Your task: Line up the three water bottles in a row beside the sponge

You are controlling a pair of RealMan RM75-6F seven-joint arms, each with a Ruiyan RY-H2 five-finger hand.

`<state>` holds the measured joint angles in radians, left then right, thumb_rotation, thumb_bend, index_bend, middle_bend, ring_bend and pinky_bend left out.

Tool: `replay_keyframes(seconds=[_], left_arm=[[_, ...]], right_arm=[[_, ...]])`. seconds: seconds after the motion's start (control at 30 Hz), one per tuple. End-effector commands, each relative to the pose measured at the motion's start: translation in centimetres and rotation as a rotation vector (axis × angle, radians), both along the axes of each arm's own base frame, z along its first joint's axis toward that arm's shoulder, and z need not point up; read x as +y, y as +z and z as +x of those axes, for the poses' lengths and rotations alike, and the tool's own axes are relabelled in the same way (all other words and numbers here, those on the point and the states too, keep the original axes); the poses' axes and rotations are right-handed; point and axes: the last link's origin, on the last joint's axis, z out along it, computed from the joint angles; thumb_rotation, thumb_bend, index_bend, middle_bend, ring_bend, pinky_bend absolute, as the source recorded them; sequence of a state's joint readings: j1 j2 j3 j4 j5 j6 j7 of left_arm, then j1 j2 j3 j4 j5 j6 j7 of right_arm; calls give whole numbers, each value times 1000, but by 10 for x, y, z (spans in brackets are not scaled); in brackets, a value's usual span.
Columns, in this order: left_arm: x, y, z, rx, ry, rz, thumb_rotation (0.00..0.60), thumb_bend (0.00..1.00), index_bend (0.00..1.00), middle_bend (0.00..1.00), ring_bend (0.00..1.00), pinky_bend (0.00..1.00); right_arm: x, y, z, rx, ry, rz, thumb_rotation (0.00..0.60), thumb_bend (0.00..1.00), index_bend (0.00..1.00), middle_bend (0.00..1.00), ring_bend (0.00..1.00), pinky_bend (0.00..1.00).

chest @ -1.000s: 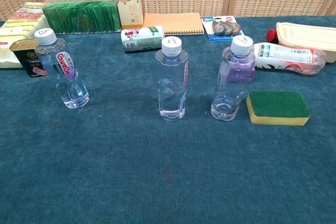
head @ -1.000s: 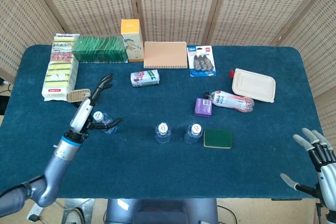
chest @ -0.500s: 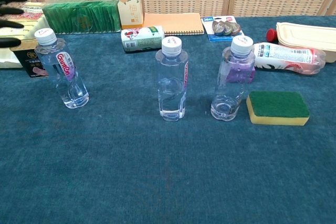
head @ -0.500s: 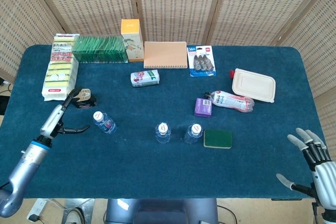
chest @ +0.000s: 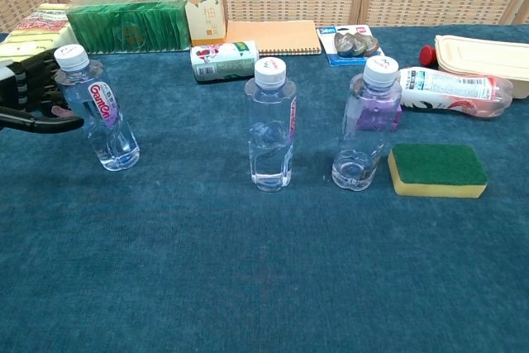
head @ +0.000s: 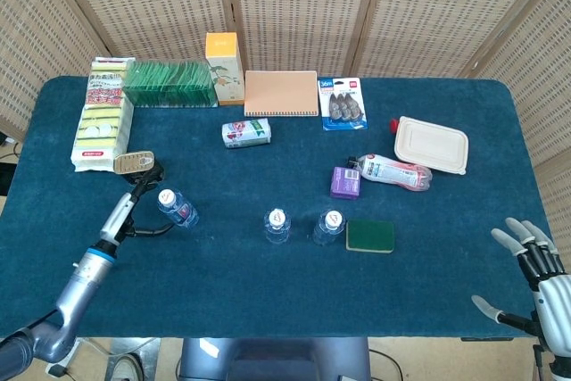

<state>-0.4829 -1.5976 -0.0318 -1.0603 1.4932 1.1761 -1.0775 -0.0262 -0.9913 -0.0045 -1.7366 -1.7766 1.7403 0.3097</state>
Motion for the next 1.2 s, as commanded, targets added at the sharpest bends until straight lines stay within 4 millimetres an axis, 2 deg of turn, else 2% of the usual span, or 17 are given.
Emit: replay_keyframes(seconds=[0.03,0.23,0.33,0.4,0.47,0.53,0.63,0.73,0.87,1.2], left_arm=[[2,-10,0,-8,6,-12,600,181,0,0,0,87],[10,-27,8,-15,-6,-31,600,222,0,0,0,97],[12,-33,14,-21,-21,-26,600,300,0,2,0,185],[13,-36,21,-14,-39,-10,600,350,23,42,28,249],[14,-38,25,-9,-45,16,600,391,122,137,100,306],[14,-40,29,-1,-45,42,600,436,308,277,212,372],[13,-42,31,8,-42,54,600,479,517,438,342,451],[11,-43,31,18,-42,61,600,495,621,522,416,498],[5,-44,38,10,-77,60,600,497,641,539,431,504],[1,-59,86,-26,-223,64,600,481,646,545,436,504]], right_arm=[[0,0,0,1,-1,-1,600,0,155,81,20,0],[-1,2,-2,-5,-9,-7,600,0,155,81,20,0],[-2,3,-3,-11,-10,-7,600,0,155,81,20,0],[-2,3,-3,-12,-9,-6,600,0,155,81,20,0],[-2,3,-3,-16,-8,-3,600,0,155,81,20,0],[-2,3,-3,-17,-7,-3,600,0,155,81,20,0],[-1,4,-3,-21,-6,-2,600,0,155,81,20,0],[-2,4,-3,-21,-6,-3,600,0,155,81,21,0],[-1,4,-3,-21,-6,-2,600,0,155,81,21,0],[-1,3,-3,-19,-6,1,600,0,155,81,20,0]])
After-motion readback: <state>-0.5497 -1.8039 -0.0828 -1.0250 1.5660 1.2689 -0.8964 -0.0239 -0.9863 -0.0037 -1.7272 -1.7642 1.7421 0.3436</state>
